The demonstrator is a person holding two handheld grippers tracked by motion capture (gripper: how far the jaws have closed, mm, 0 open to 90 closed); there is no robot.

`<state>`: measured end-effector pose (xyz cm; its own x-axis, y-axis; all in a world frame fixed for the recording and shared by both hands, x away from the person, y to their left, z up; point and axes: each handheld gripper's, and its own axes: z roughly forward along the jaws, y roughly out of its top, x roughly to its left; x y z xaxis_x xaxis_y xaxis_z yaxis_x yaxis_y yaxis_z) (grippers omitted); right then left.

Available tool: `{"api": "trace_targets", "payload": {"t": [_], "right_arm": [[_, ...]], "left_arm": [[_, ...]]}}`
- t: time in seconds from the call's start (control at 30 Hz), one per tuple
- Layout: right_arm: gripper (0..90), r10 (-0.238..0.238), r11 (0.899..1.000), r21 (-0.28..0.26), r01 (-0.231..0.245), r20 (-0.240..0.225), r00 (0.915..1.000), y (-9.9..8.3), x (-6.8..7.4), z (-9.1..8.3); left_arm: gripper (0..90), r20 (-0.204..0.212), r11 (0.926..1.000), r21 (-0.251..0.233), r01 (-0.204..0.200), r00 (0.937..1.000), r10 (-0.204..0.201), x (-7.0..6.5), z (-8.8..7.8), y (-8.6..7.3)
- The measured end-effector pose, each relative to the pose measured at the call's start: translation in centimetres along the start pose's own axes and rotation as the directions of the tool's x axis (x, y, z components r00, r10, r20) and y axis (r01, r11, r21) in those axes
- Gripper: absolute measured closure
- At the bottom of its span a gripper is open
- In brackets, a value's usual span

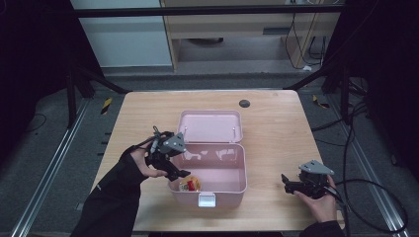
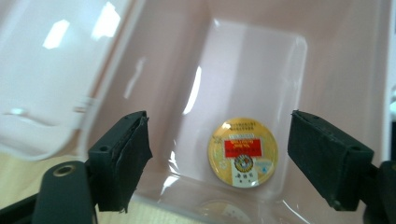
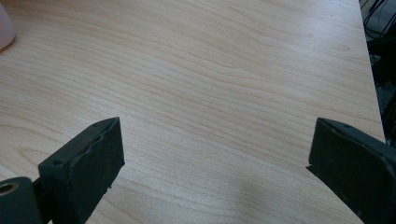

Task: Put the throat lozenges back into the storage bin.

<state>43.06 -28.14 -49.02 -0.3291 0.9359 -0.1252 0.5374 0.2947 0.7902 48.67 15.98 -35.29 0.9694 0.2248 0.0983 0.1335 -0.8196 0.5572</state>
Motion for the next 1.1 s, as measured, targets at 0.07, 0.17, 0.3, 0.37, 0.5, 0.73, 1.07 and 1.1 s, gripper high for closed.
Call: {"api": "trace_targets", "payload": {"t": [0.07,0.17,0.3,0.37,0.5,0.73,1.07,1.1], "right_arm": [[3.6,0.002,1.000,0.002,-0.002,0.002,1.0000,0.0,0.0,0.0],[3.7,0.000,1.000,0.002,0.000,0.004,1.0000,0.0,0.0,-0.1],[3.6,-0.002,1.000,0.002,0.002,0.004,1.0000,0.0,0.0,-0.1],[3.6,-0.002,1.000,0.003,0.002,0.006,1.0000,0.0,-0.1,-0.1],[3.6,-0.005,1.000,0.002,0.005,0.007,1.0000,-0.1,-0.1,-0.1],[3.6,0.002,1.000,0.006,-0.002,0.007,1.0000,-0.1,0.0,-0.1],[3.5,-0.004,1.000,0.012,0.004,0.008,1.0000,-0.1,0.0,-0.1],[3.5,-0.004,1.000,0.013,0.003,0.008,1.0000,-0.1,0.0,-0.1]], "left_arm": [[21.8,-0.041,0.9984,-0.050,0.027,0.9987,-0.029,0.0,-1.3,-0.2],[22.3,-0.094,0.9930,-0.099,0.066,0.9927,-0.075,0.0,-2.5,-0.7],[22.5,-0.131,0.9796,-0.159,0.123,0.9809,-0.144,0.0,-3.6,-1.8],[22.5,-0.157,0.9699,-0.187,0.155,0.9699,-0.186,0.0,-4.0,-2.6],[22.8,-0.214,0.9356,-0.268,0.230,0.9326,-0.291,0.0,-4.7,-4.6],[22.7,-0.281,0.8734,-0.358,0.330,0.8541,-0.438,-0.3,-4.8,-8.5],[22.2,-0.343,0.7550,-0.479,0.448,0.6964,-0.631,-1.2,-3.2,-13.9],[21.8,-0.336,0.7428,-0.491,0.455,0.6878,-0.644,-1.3,-3.0,-14.4]]}}
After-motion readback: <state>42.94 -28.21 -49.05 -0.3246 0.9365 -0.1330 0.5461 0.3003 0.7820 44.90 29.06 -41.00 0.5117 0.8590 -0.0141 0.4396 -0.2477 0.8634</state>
